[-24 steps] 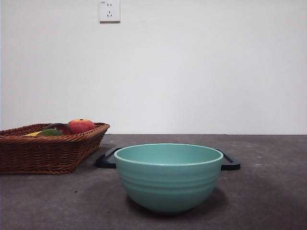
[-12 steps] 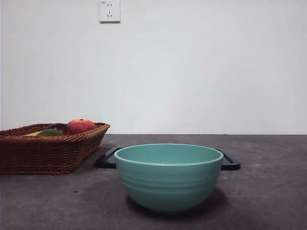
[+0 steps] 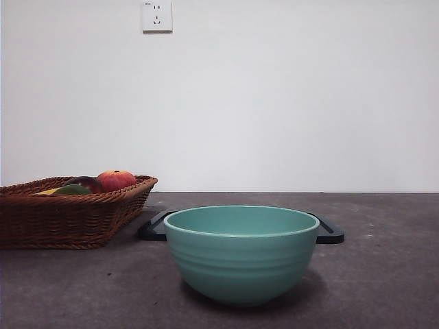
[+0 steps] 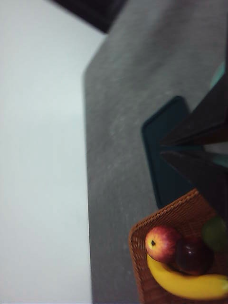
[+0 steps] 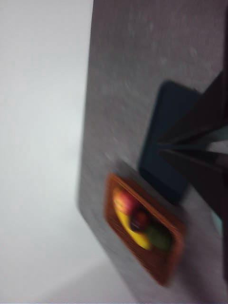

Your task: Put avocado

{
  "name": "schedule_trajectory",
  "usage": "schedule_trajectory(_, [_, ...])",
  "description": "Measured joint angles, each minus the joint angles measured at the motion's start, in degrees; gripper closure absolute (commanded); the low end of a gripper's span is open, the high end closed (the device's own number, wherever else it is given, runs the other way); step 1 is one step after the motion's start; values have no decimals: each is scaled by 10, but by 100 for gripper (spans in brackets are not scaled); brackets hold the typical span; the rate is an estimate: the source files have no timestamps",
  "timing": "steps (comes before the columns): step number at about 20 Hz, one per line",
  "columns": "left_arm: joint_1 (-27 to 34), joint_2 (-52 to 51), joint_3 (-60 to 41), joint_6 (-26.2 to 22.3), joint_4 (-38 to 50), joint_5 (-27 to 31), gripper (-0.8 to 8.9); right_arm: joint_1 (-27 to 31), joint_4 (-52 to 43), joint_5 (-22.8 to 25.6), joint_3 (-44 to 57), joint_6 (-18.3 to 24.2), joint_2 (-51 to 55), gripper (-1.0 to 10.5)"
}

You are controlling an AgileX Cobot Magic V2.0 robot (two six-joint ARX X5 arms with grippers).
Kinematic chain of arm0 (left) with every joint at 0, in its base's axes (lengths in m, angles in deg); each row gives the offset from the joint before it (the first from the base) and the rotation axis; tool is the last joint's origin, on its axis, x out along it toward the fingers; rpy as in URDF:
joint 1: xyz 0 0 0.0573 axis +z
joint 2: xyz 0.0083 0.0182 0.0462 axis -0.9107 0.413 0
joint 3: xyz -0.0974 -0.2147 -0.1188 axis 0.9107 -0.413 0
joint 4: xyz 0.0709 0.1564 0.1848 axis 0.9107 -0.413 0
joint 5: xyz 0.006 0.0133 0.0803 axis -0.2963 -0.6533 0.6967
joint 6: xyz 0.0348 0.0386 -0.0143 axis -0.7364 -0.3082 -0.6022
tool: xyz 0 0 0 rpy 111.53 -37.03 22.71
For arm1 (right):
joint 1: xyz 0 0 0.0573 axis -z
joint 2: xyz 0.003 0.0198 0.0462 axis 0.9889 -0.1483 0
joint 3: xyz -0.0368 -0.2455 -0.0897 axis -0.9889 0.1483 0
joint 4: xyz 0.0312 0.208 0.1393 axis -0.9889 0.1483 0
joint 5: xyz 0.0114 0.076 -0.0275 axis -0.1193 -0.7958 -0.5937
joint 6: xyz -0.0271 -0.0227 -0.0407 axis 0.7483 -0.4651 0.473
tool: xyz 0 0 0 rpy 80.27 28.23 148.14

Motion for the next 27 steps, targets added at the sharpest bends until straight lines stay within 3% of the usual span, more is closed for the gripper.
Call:
schedule_trajectory(3, [-20, 0, 9, -54, -28, -6, 797, -30, 39, -2, -5, 37, -4, 935])
schedule_trajectory(6, [-24, 0, 10, -75, -47, -21, 796, -34, 77, -1, -6, 49, -6, 935])
schedule_trajectory(16, [-24, 0, 10, -50, -112, -34, 775, -34, 89, -2, -6, 44, -7, 908])
schedule_trajectory(19, [-24, 0, 10, -47, -117, -34, 616, -34, 89, -2, -6, 44, -7, 680])
schedule_trajectory(22, [-24, 0, 10, -45, -119, -43, 316, -34, 91, -17, -6, 43, -7, 383])
schedule_trajectory(24, [-24, 0, 10, -45, -122, -49, 217, -34, 97, -21, -6, 40, -7, 334])
schedule_trajectory(27, [-24, 0, 10, -45, -122, -50, 220, -34, 100, -21, -6, 26, -7, 334])
